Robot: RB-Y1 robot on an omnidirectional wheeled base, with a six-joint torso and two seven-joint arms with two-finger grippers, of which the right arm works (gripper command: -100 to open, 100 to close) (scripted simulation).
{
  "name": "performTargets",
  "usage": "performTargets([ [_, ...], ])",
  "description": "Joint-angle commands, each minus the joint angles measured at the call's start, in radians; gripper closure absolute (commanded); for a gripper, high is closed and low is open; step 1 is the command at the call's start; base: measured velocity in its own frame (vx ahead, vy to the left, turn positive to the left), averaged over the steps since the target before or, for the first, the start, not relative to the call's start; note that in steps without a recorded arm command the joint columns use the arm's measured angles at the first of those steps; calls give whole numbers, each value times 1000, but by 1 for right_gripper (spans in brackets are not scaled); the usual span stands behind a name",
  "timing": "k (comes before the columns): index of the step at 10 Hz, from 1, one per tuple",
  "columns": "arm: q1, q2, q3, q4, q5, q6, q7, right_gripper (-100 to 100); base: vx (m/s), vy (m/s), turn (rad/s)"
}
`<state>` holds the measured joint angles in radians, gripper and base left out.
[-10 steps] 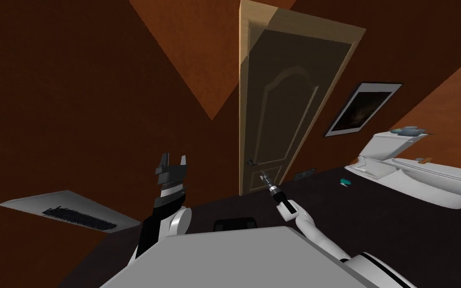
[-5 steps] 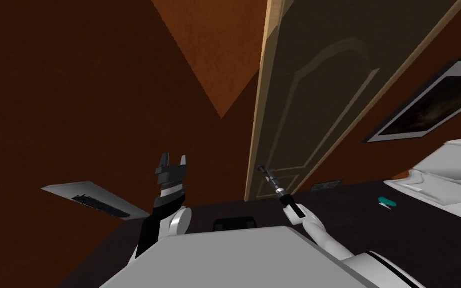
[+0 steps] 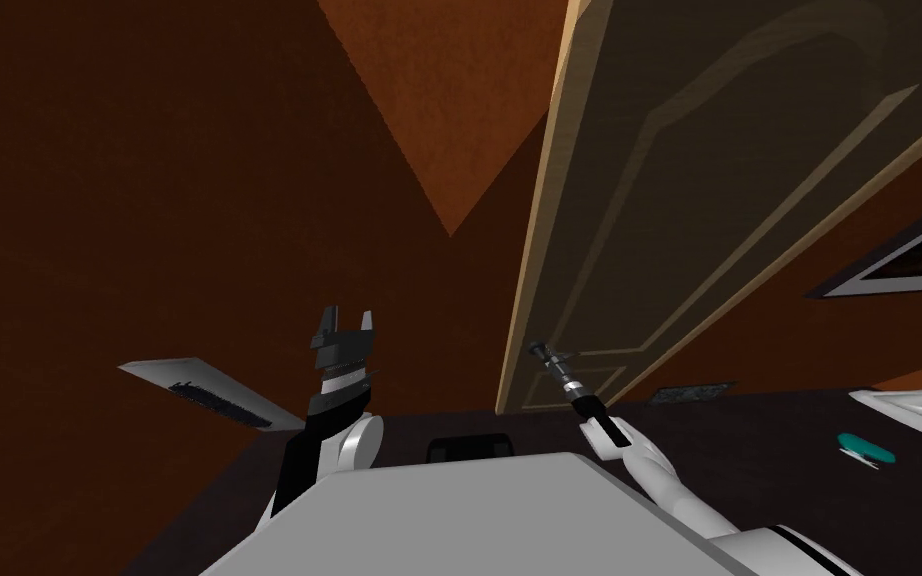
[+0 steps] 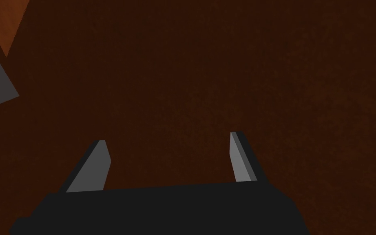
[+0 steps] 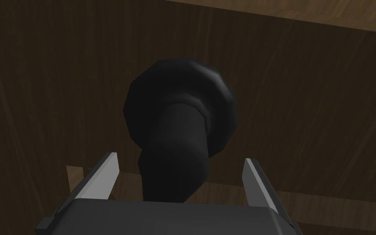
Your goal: Pull the door open
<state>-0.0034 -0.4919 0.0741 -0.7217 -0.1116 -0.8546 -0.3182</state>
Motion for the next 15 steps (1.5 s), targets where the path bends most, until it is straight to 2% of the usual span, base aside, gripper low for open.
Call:
performTargets([
  [1,0,0,1,-1,0,0,0,100,-11,-1,-15],
  [6,0,0,1,-1,0,0,0,100,-9,-1,1],
  [10,21,-6,4,-18,-9,3,0,100,-153,-59,146],
  [15,58,-20,8,-53,-26,5,4,100,-216,-102,234],
])
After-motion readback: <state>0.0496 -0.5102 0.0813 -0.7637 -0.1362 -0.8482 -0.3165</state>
